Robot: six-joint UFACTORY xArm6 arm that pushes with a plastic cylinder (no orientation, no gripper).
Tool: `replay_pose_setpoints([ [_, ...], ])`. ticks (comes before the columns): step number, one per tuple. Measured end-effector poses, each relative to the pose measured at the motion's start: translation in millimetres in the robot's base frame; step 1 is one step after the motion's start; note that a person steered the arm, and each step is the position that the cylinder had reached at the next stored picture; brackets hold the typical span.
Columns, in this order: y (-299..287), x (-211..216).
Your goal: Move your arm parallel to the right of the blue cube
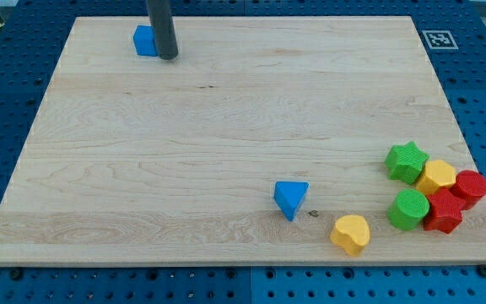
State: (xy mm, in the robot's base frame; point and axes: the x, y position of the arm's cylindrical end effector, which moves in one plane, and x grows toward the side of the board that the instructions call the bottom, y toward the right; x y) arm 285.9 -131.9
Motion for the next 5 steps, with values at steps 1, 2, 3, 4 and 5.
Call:
replay_pose_setpoints([
  [1,-11,-12],
  [2,-13,-38],
  [3,-13,-62],
  [4,-13,-78],
  [5,-14,-83],
])
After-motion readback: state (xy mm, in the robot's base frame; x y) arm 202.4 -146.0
